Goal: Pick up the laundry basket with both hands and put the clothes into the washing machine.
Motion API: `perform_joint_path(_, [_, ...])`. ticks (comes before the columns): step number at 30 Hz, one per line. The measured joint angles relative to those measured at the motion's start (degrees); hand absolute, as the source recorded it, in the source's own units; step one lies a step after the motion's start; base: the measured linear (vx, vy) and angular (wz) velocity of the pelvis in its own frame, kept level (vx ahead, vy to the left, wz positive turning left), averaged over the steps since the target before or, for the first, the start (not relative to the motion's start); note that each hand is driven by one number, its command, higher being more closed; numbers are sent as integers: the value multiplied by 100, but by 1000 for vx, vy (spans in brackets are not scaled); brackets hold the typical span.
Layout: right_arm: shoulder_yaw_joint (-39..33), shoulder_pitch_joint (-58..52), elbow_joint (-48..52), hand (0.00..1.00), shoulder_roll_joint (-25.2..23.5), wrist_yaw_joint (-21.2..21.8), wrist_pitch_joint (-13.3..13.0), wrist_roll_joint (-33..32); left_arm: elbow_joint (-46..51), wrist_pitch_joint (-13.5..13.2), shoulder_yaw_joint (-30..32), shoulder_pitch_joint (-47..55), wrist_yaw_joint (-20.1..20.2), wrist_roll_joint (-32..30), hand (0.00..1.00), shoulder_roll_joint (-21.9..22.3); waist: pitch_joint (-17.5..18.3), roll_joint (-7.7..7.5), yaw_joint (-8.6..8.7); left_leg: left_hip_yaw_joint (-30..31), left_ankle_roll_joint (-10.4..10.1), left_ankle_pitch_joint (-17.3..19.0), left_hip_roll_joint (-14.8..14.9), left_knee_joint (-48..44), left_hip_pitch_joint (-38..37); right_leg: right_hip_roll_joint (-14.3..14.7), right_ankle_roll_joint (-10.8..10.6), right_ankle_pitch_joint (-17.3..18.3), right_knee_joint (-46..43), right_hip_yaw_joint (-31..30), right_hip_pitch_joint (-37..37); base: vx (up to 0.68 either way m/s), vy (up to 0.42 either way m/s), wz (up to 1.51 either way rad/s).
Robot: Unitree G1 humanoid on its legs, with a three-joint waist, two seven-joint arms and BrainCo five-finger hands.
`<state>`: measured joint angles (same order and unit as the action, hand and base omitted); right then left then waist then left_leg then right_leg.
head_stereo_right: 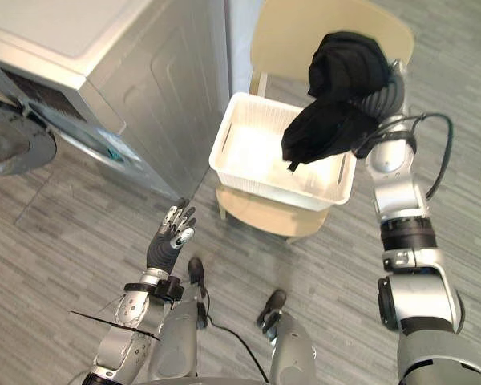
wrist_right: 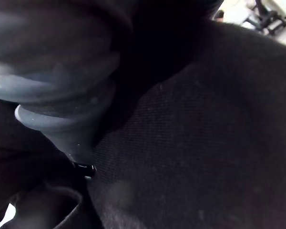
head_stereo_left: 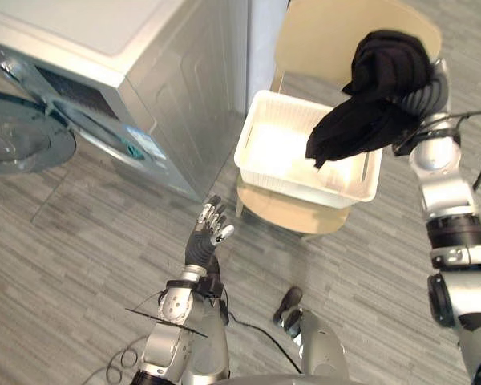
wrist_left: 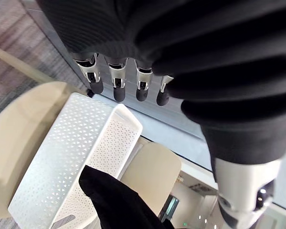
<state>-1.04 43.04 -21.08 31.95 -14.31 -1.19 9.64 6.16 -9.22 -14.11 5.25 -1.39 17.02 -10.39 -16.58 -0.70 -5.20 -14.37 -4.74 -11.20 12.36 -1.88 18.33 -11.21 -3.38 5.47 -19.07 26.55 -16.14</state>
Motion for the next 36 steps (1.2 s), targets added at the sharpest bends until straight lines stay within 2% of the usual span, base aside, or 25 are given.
perform_joint_path(3, [-149, -473, 782, 100, -209, 132, -34, -14, -4, -66, -65, -518, -6, -719, 0, -413, 128, -29, 159, -16, 50, 35, -107, 9, -240, -8, -47, -30, 93, -58, 238, 129, 17, -5])
perform_joint_path(6, [-198, -960, 1600, 100, -356, 407, -250, -143, -4, -236, -293, -1157, -18, -1253, 0, -852, 337, -48, 325, -116, 50, 35, -148, 187, -461, 3, -95, -77, 208, -200, 316, 91, 2, -23])
perform_joint_path(8, [-204, -1045, 1999, 100, -415, 577, -393, -460, -4, -362, -577, -1655, -15, -1512, 0, -1116, 393, -63, 456, -232, 49, 37, -148, 207, -495, 21, -96, -156, 293, -337, 272, 28, 6, -34])
perform_joint_path(9, [-215, -1043, 2177, 100, -410, 675, -532, -694, -4, -397, -745, -1958, -7, -1668, 0, -1181, 393, -63, 491, -315, 56, 47, -138, 207, -474, 52, -96, -226, 353, -457, 185, -8, -2, -44])
perform_joint_path(12, [-137, -895, 2518, 100, -390, 818, -720, -1043, -150, -467, -1123, -2842, -7, -1979, 0, -1178, 394, -60, 623, -467, 58, 76, -136, 185, -195, 88, -95, -423, 439, -707, -232, -60, -5, -43])
perform_joint_path(15, [164, -478, 2575, 100, -322, 847, -731, -1222, -598, -438, -1322, -3707, -38, -2176, 0, -1167, 387, -55, 754, -638, 65, 71, -144, 108, 114, 119, -80, -722, 590, -949, -604, -82, 3, -45])
perform_joint_path(17, [211, -356, 2617, 100, -319, 847, -731, -1323, -815, -391, -1453, -4089, -40, -2187, 0, -1061, 350, -49, 774, -646, 67, 71, -146, 59, 160, 122, -77, -814, 646, -977, -642, -33, 6, -15])
perform_joint_path(20, [248, -168, 2986, 100, -321, 828, -730, -1402, -1262, -248, -1519, -4828, -161, -2558, 0, -638, 217, -33, 769, -625, 86, 87, -131, -50, 228, 121, -63, -834, 630, -1005, -673, -14, -8, -1])
perform_joint_path(23, [362, -19, 3729, 100, -388, 807, -744, -1402, -1636, -98, -1463, -5666, -625, -3304, 0, -266, -33, 8, 762, -621, 86, 87, -133, -59, 323, 119, -77, -862, 629, -1022, -771, -49, -24, -1])
perform_joint_path(25, [400, -102, 4054, 100, -510, 811, -755, -1406, -1741, -82, -1463, -5921, -878, -3701, 0, -199, -127, 10, 772, -640, 86, 86, -136, -58, 352, 118, -94, -874, 633, -1050, -823, -35, -27, -5])
perform_joint_path(31, [429, -806, 4506, 100, -752, 853, -922, -1596, -1814, 131, -1466, -6016, -1044, -4390, 0, 18, -142, 10, 784, -637, 88, 85, -141, -48, 359, 120, -77, -892, 644, -1050, -827, 31, -22, -1])
perform_joint_path(34, [447, -1001, 4507, 100, -908, 937, -947, -1601, -2042, 364, -1223, -6030, -1217, -4667, 0, 365, -156, 5, 787, -619, 88, 85, -142, -47, 348, 121, -79, -891, 647, -1029, -796, 53, -23, 3])
perform_joint_path(36, [453, -1051, 4512, 100, -982, 941, -947, -1601, -2161, 544, -947, -6038, -1310, -4571, 0, 711, -281, 8, 780, -599, 88, 86, -144, -40, 282, 121, -85, -886, 660, -1002, -707, 34, -22, 5])
